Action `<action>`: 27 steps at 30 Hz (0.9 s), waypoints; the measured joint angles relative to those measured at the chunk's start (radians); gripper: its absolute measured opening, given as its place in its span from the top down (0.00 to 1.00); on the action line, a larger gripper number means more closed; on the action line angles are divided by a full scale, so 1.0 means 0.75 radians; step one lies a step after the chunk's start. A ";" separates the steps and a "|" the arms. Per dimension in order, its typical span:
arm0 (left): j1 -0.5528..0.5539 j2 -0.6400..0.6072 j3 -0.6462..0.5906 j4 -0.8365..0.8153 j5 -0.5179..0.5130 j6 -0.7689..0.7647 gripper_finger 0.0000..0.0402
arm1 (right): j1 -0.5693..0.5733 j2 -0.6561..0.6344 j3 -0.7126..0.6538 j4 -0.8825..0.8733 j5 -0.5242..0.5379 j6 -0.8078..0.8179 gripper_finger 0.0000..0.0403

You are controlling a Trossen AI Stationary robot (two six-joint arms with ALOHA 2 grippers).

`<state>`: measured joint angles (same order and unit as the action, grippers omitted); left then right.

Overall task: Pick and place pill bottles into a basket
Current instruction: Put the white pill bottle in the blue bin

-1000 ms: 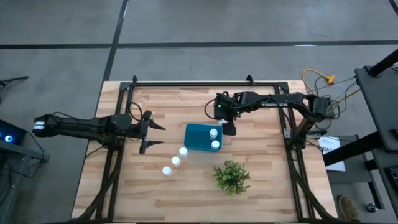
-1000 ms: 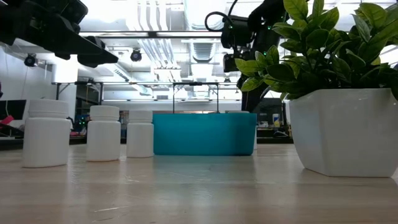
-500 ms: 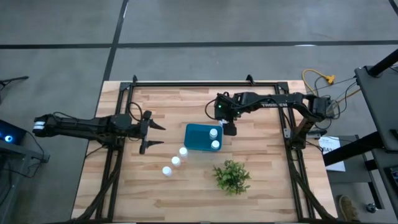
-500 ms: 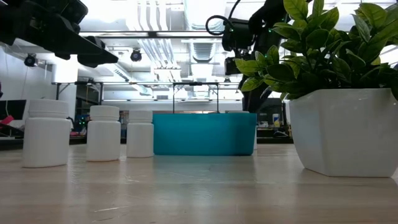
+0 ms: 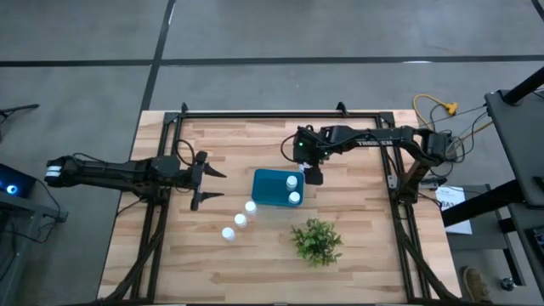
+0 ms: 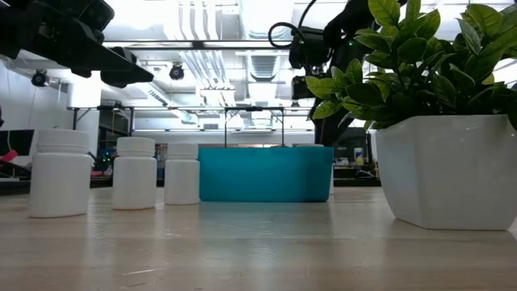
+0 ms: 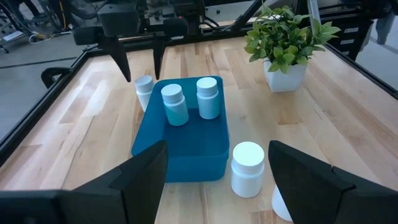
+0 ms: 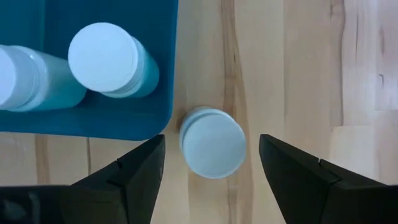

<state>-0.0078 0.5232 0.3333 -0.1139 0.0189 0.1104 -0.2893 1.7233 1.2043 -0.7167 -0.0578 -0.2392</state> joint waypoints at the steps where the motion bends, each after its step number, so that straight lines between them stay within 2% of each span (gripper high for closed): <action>1: 0.001 0.000 0.000 0.000 0.000 0.000 0.35 | 0.000 0.000 -0.003 0.003 0.000 0.000 0.38; 27: 0.001 0.000 0.000 0.000 0.000 -0.001 0.35 | -0.016 0.000 -0.074 0.106 -0.024 -0.010 0.40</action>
<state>-0.0074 0.5236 0.3332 -0.1139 0.0189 0.1101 -0.3014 1.7233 1.1485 -0.6375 -0.0757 -0.2468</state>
